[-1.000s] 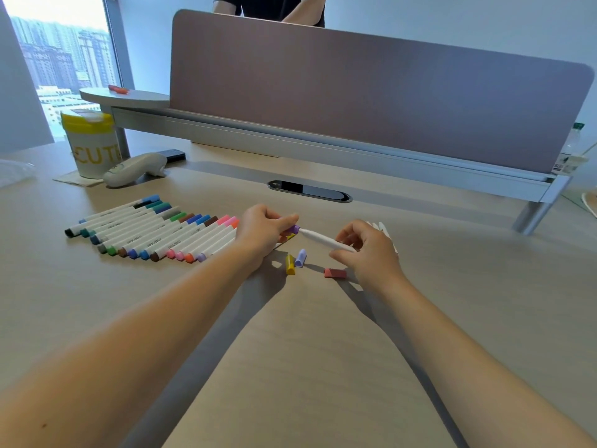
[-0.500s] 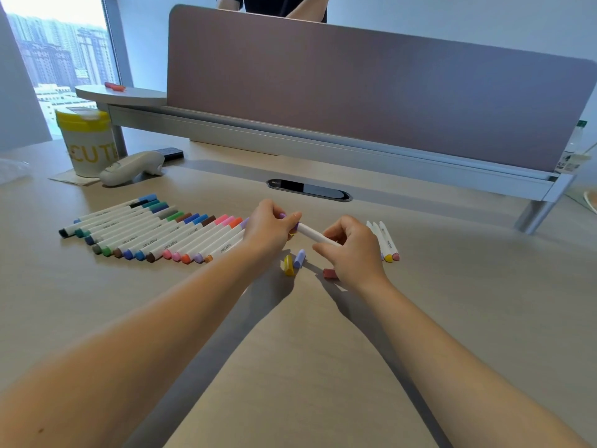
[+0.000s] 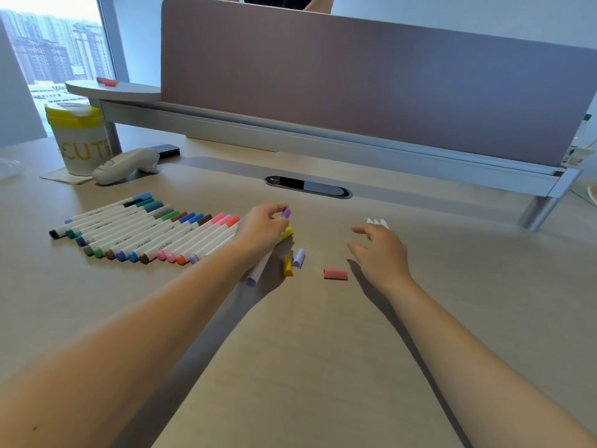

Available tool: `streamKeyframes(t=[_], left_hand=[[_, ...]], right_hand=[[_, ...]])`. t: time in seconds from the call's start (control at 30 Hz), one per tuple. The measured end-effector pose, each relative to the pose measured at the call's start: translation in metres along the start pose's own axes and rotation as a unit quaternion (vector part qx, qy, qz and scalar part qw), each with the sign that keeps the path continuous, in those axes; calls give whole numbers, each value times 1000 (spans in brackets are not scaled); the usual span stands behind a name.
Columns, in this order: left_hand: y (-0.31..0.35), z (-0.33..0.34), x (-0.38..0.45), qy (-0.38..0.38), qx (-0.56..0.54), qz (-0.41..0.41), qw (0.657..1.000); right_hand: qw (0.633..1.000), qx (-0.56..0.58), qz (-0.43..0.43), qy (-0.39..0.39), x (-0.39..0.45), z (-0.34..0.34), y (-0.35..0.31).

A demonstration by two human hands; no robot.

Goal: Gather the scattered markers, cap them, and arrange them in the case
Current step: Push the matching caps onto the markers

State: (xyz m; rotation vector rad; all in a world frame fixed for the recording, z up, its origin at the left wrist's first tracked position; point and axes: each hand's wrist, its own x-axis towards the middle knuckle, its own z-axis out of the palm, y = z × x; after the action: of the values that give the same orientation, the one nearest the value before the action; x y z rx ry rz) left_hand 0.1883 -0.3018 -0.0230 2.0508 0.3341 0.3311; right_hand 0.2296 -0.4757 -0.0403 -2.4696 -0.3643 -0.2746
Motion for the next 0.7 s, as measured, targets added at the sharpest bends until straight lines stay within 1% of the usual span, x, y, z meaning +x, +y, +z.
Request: streamKeyframes(t=[0.1,0.2,0.33,0.4,0.53,0.7], left_hand=[[-2,5,5,-33,83,35,995],[-4,9,9,-45,168,51,984],[-9,11,15,-52,272,77,958],[-12,11,17,-54,305,86,947],[-9,7,16,-56,300,89,948],[-5,-2,10,-122,326,111,931]], right_hand=[[993,-120,6,1,12,2,17],[985,-170,13,7,23,7,28],[987,-159,0,-12,31,10,30],[990,-138,2,-22,30,9,26],[992,-119,-3,-47,26,8,20],[989,-132,-3,-72,21,4,8]])
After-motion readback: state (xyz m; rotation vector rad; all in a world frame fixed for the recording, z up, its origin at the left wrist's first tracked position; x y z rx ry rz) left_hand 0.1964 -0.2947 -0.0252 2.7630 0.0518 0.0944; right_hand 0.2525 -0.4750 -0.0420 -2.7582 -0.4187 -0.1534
